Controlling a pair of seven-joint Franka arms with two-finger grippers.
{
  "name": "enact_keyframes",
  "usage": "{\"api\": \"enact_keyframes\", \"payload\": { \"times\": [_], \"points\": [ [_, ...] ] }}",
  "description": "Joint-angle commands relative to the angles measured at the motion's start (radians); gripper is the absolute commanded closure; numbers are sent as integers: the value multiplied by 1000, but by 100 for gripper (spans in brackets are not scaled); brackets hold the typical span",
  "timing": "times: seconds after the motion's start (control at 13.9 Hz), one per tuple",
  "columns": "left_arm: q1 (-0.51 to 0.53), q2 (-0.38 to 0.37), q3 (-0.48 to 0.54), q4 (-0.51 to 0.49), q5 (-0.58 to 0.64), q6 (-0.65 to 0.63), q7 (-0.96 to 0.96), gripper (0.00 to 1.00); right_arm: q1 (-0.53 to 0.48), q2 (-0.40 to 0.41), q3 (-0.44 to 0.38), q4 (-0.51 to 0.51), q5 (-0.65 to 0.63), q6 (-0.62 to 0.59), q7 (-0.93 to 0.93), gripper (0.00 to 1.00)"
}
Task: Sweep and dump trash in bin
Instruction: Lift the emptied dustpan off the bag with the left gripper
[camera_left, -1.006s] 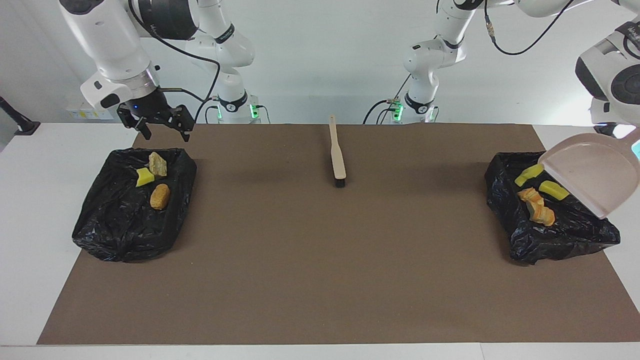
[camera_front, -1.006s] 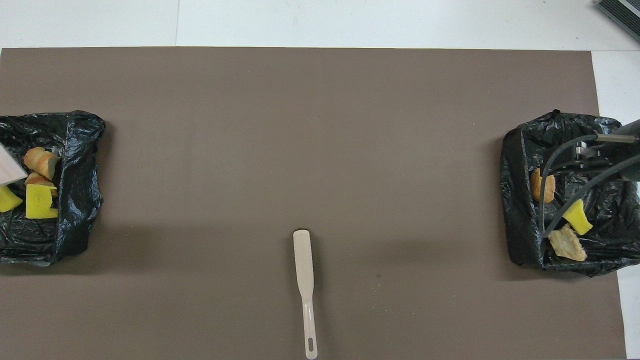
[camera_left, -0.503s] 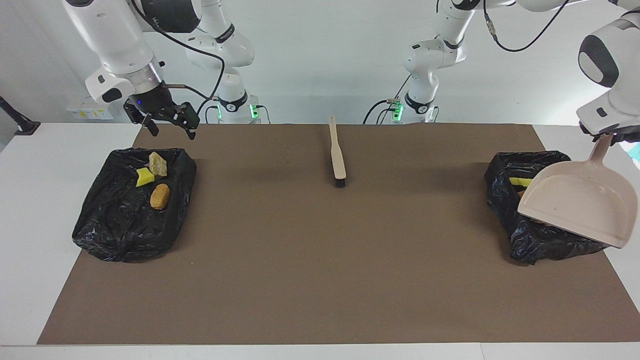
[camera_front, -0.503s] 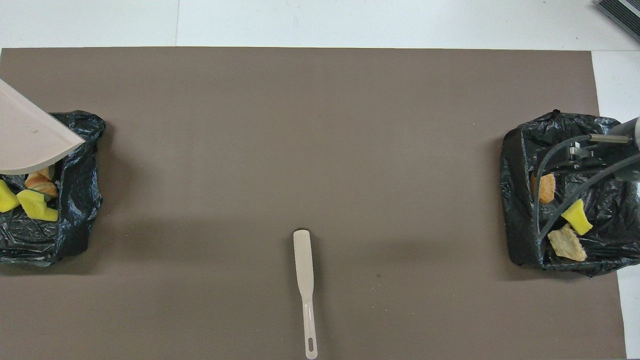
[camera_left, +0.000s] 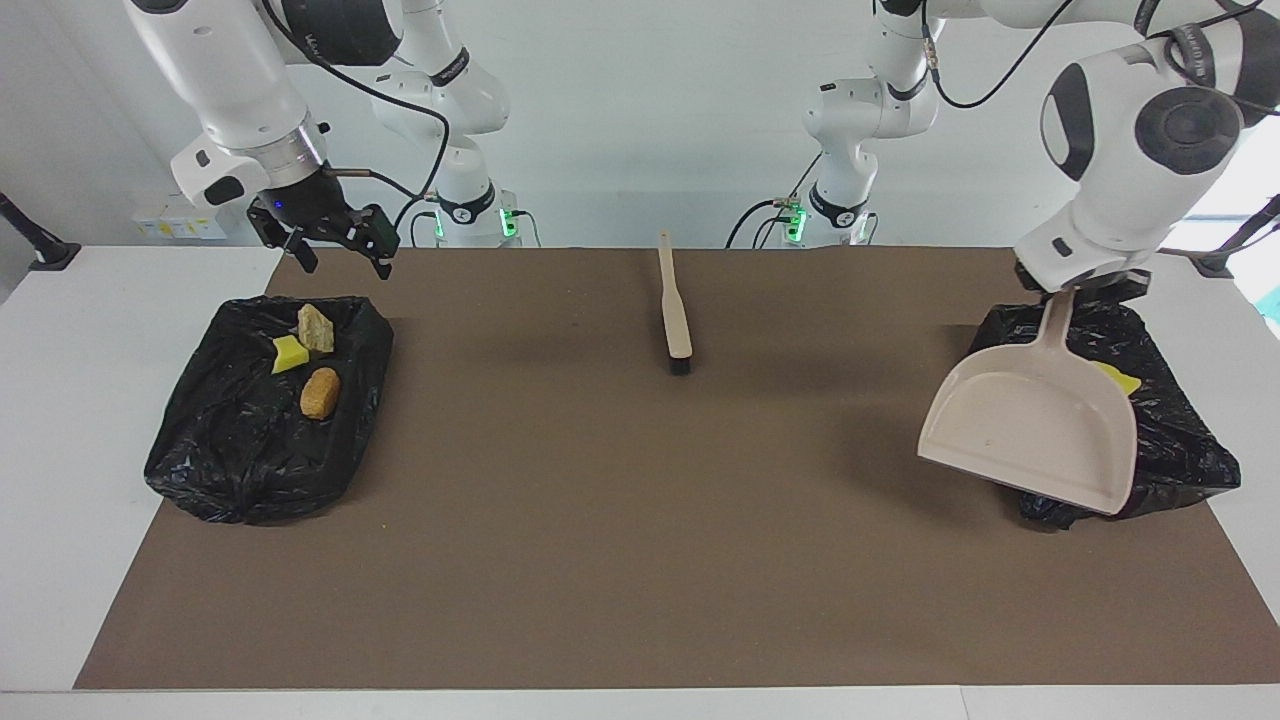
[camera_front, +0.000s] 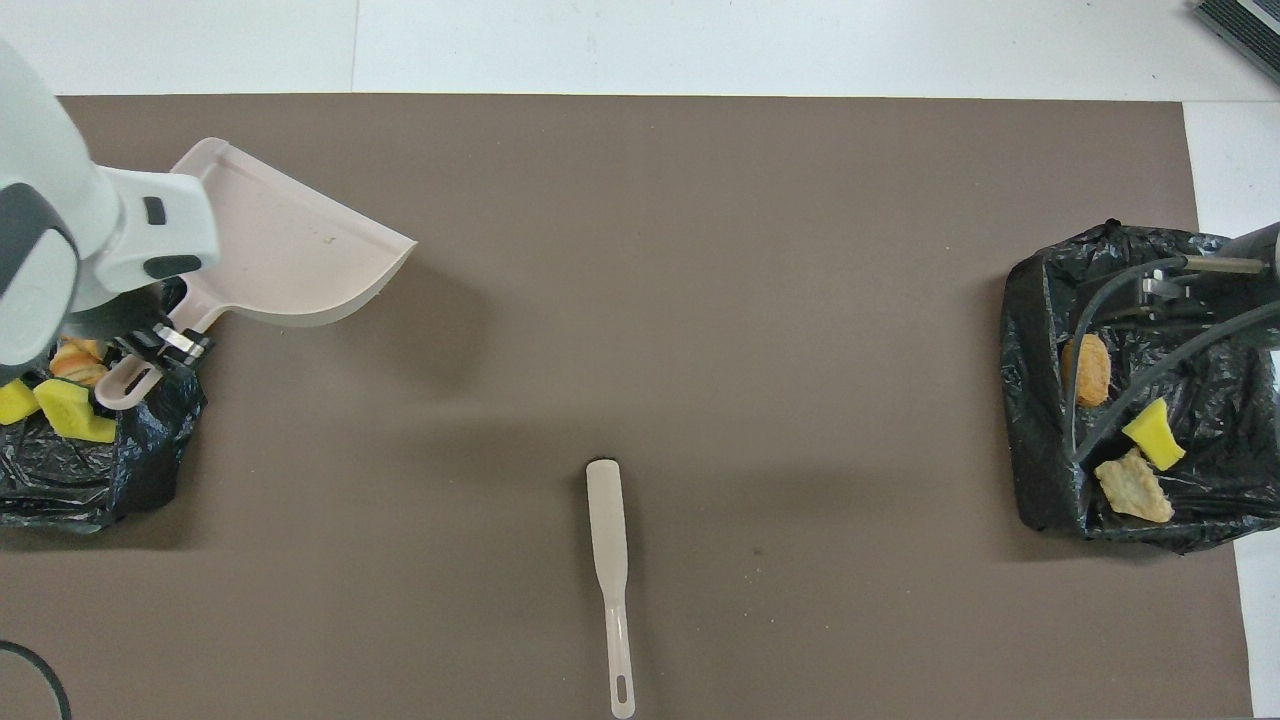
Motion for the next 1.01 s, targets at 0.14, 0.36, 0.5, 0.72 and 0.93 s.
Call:
{"api": "enact_keyframes", "payload": {
  "times": [0.14, 0.36, 0.5, 0.72, 0.93],
  "points": [
    [-148, -5, 19, -68, -104, 120, -90, 100, -7, -13, 6, -26, -6, 39, 8, 0],
    [-257, 44, 19, -110, -219, 305, -376, 100, -7, -13, 6, -26, 3, 29, 9, 0],
    [-323, 76, 19, -147, -242, 444, -530, 100, -7, -11, 6, -24, 12, 29, 9, 0],
    [-371, 110, 19, -157, -276, 515, -628, 100, -8, -11, 6, -24, 12, 29, 9, 0],
    [-416, 110, 19, -228, -277, 600, -685, 100, -8, -11, 6, -24, 12, 29, 9, 0]
  ]
}}
